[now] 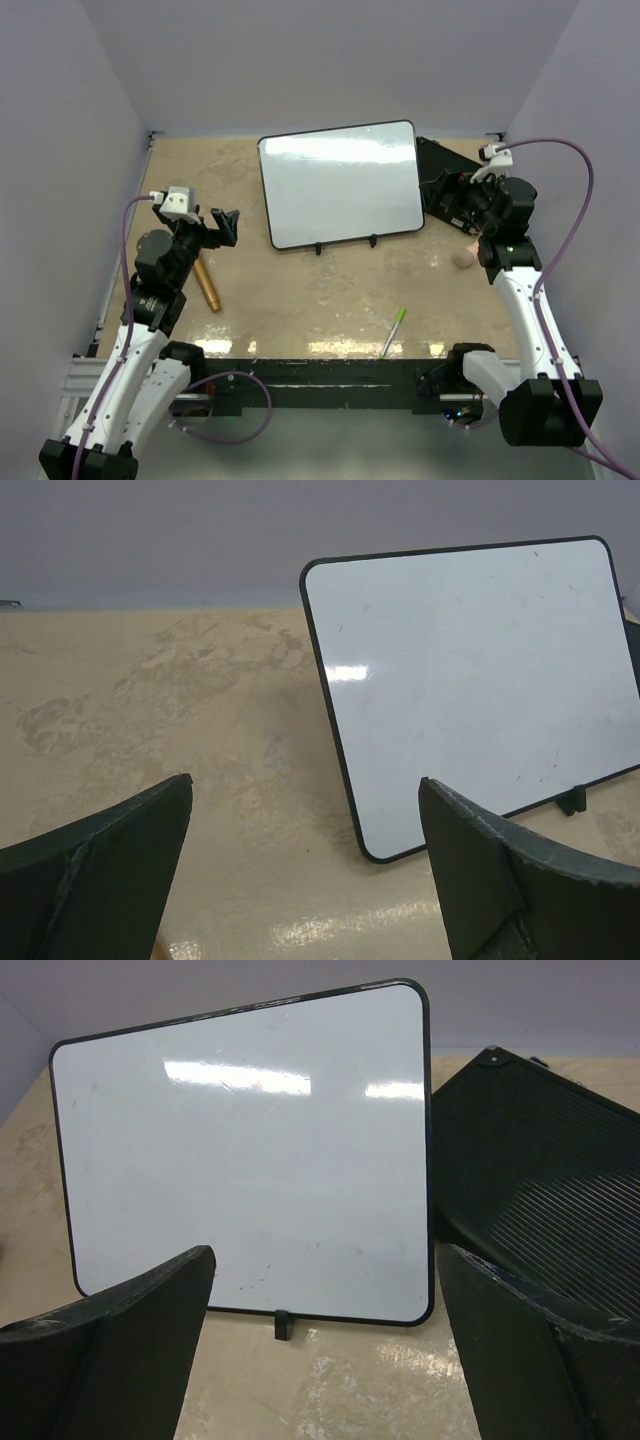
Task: Write a sentence on the whiteboard
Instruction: Pick up the whiteboard marker from the corner of the board.
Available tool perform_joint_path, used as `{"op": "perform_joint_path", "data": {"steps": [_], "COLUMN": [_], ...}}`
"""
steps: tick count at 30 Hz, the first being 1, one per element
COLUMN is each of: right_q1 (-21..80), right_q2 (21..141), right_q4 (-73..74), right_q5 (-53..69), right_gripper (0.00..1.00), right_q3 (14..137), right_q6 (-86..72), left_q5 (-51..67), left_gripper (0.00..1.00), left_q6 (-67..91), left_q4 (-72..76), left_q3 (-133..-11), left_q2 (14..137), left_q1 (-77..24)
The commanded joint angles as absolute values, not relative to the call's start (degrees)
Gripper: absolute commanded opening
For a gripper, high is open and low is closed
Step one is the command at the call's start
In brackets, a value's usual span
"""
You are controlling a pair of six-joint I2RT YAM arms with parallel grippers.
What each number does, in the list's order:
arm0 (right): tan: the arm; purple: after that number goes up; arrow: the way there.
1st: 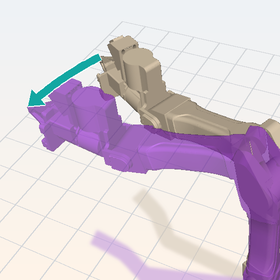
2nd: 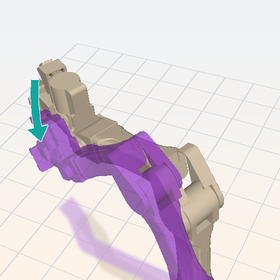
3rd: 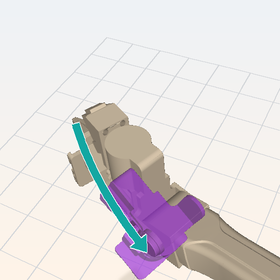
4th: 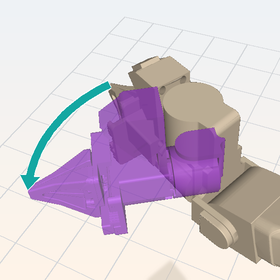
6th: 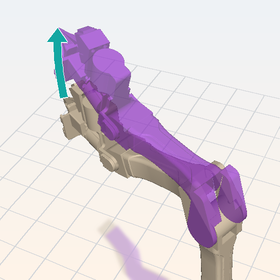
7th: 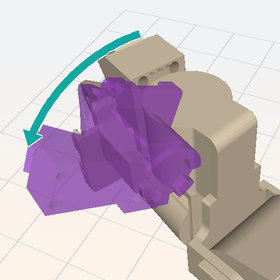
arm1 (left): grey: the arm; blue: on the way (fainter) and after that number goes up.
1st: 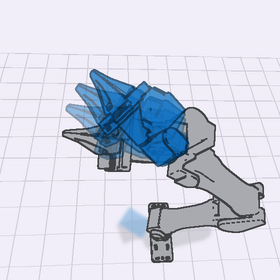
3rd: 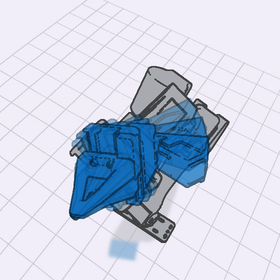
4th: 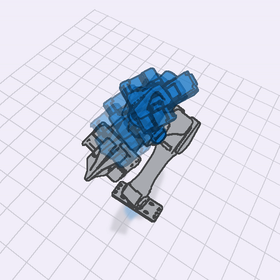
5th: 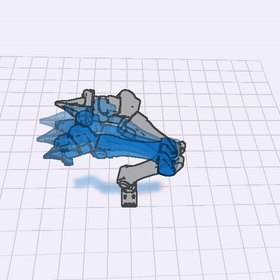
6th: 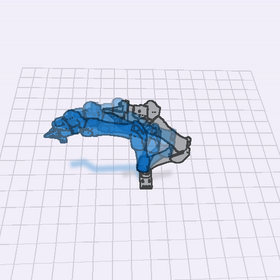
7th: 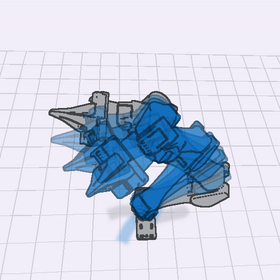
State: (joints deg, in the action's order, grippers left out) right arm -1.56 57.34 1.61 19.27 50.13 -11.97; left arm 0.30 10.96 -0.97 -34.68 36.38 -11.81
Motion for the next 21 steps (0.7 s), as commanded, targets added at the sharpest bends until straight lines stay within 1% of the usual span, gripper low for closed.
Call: {"op": "perform_joint_path", "data": {"steps": [1, 7, 11, 12, 14, 15, 16, 17, 19, 21], "right_q1": [-1.84, -1.85, -1.84, -1.85, -1.85, -1.85, -1.67, -1.67, -1.32, -1.14], "right_q2": [56.16, 56.25, 55.99, 55.81, 55.55, 55.37, 55.2, 54.59, 53.71, 53.09], "right_q4": [-1.32, -1.41, -1.58, -1.76, -1.85, -1.67, -0.45, 4.0, 7.11, 9.22], "right_q5": [21.27, 22.32, 27.58, 33.34, 40.22, 46.08, 49.19, 50.87, 50.98, 49.58], "right_gripper": [0.99, 0.99, 0.99, 0.99, 0.99, 0.99, 0.99, 0.99, 0.99, 0.99], "right_q3": [50.89, 50.63, 49.22, 48.52, 46.42, 45.97, 45.88, 46.31, 46.06, 45.09], "right_q6": [-12.04, -11.34, -6.61, -4.85, 2.25, 4.63, 11.18, 14.99, 20.54, 21.79], "left_q5": [0.97, 0.97, 3.24, 5.78, 8.42, 12.79, 15.01, 16.86, 21.59, 25.73], "left_gripper": [1.0, 1.0, 1.0, 1.0, 1.0, 1.0, 1.0, 1.0, 0.98, 0.98], "left_q6": [11.6, 11.6, 11.69, 12.65, 15.19, 15.99, 15.91, 15.82, 15.73, 17.56], "left_q4": [1.58, 1.58, 2.37, 2.98, 5.25, 5.8, 5.8, 5.8, 6.06, 6.5], "left_q3": [-35.42, -35.51, -35.42, -34.9, -33.93, -33.66, -34.1, -34.36, -34.37, -34.98], "left_q2": [36.12, 36.21, 36.12, 36.3, 36.74, 37.52, 37.96, 38.32, 39.11, 40.59], "left_q1": [-12.04, -11.95, -11.95, -12.04, -12.22, -12.3, -12.39, -12.74, -13.18, -13.88]}}
